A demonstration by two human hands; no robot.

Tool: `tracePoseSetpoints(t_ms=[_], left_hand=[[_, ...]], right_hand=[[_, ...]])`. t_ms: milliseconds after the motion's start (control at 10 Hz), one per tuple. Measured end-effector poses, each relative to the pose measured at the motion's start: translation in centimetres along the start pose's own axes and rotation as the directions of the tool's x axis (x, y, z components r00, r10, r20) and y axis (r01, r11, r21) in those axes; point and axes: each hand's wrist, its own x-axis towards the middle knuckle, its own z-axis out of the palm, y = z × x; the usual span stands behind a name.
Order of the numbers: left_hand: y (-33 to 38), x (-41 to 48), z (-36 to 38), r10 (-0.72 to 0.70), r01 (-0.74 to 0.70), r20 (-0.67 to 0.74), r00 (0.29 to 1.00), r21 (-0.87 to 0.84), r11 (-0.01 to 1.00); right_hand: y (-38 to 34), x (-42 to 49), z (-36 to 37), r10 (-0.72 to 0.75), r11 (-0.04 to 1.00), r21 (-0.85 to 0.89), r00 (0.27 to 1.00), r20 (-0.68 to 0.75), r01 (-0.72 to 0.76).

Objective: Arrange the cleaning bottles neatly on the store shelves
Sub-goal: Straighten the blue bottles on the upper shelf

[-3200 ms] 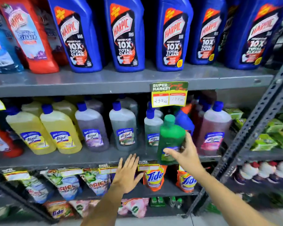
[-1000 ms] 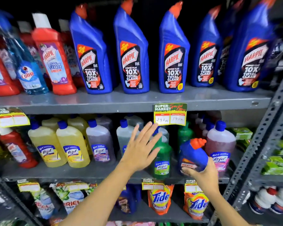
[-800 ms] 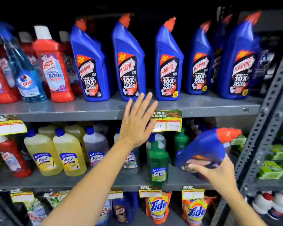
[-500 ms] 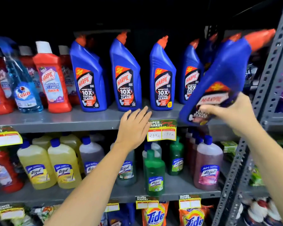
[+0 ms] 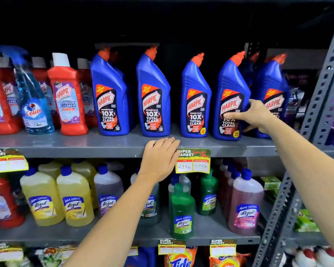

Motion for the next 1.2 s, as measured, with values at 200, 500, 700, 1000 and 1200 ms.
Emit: tracePoseSetpoints(t_ms=[200, 500, 700, 1000, 1200], left_hand=[[0.0, 0.0, 0.4, -0.004, 0.004, -0.036, 0.999, 0.006, 1.0], [0.1, -0.1, 0.4, 0.002, -0.003, -0.055, 0.998, -0.011, 1.0], [0.1, -0.2, 0.4, 0.001, -0.002, -0.062, 0.998, -0.018, 1.0], [0.3, -0.1, 0.4, -0.007, 0.007, -0.095, 0.995, -0.006, 1.0], [0.3, -0.1, 0.5, -0.004, 0.003, -0.1, 0.995, -0.012, 1.0]], right_hand=[[0.5, -1.0, 1.2, 0.023, 1.0, -0.001, 0.995, -0.101, -0.024], [0.9, -2.8, 8.6, -0.073, 0.969, -0.243, 0.887, -0.456, -0.045], [2.5, -0.5, 7.6, -0.056, 0.991, -0.136, 0.924, -0.379, 0.005], [4.0, 0.9, 5.5, -0.074, 0.997, -0.047, 0.971, -0.227, 0.065], [4.4, 1.1, 5.8, -0.073, 0.997, -0.031, 0.965, -0.252, 0.067]])
